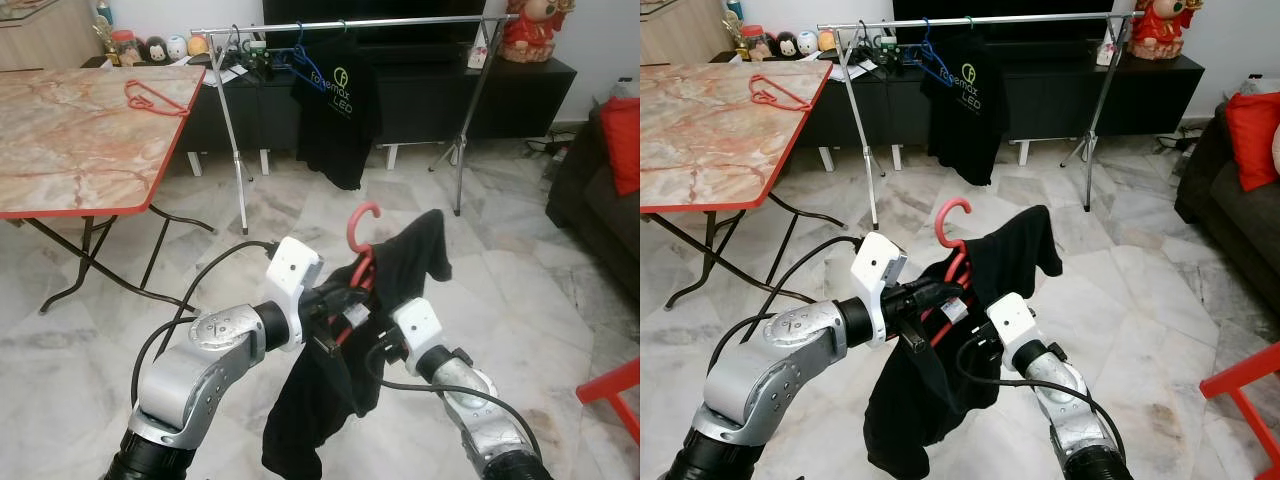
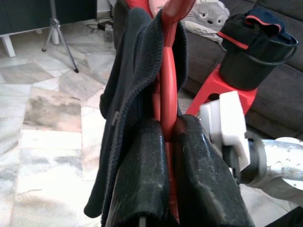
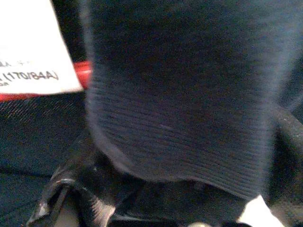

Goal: Hang hanger

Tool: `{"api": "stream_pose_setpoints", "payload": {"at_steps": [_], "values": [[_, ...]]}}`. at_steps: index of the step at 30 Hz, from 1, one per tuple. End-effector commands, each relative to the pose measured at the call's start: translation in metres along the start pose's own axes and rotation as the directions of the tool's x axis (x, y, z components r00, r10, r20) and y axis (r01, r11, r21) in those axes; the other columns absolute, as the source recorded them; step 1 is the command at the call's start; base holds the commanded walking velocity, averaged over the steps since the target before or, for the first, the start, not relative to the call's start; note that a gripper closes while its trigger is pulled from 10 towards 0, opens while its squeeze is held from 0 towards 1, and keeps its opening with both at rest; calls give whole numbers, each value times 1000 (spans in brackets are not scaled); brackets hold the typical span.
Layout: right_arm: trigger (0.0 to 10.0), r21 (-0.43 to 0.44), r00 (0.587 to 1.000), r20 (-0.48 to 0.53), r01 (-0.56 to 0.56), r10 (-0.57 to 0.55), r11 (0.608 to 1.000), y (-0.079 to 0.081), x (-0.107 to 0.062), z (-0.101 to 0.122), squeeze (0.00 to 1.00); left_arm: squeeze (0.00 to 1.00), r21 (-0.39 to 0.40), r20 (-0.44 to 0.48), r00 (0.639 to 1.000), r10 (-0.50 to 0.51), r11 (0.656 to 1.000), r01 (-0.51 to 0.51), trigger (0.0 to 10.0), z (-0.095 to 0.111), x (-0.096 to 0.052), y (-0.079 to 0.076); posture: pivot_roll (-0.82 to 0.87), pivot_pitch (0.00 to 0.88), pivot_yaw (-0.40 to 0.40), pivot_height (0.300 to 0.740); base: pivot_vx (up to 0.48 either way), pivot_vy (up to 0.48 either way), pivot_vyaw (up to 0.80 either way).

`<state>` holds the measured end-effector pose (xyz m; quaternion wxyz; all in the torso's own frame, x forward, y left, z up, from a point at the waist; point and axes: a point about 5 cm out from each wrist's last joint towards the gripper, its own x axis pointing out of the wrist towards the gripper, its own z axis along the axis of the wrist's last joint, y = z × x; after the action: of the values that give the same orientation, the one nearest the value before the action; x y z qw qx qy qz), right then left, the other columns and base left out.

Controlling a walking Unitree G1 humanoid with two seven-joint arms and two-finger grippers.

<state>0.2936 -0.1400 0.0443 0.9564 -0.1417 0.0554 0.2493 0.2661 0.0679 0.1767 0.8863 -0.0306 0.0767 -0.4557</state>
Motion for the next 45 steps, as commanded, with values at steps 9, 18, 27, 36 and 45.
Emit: {"api": "stream_pose_setpoints", "payload": {"at_steps": [9,18,27,36,45], "values": [[0,2,1000,-16,-14,14,1000,3,4,-2,0,0,29,42,998,-46,999,45,10000,13,-1,-7,-12,0,-16,740,0,0,0],[0,-3,1000,-21,-16,16,1000,4,5,-4,0,0,29,39,998,-53,998,51,10000,13,-1,-9,-7,0,-17,740,0,0,0],[0,-7,1000,-16,-6,6,1000,2,6,-2,0,0,29,30,999,-44,999,43,10000,11,-3,-6,-6,0,-16,740,0,0,0],[0,-12,1000,-16,3,-3,1000,1,7,-2,0,0,32,20,999,-35,999,35,10000,10,-4,-5,-5,0,-16,740,0,0,0],[0,-18,1000,-18,13,-14,1000,-1,7,-2,0,0,38,5,1000,-25,999,25,10000,8,-6,-3,-6,0,-15,740,0,0,0]]}}
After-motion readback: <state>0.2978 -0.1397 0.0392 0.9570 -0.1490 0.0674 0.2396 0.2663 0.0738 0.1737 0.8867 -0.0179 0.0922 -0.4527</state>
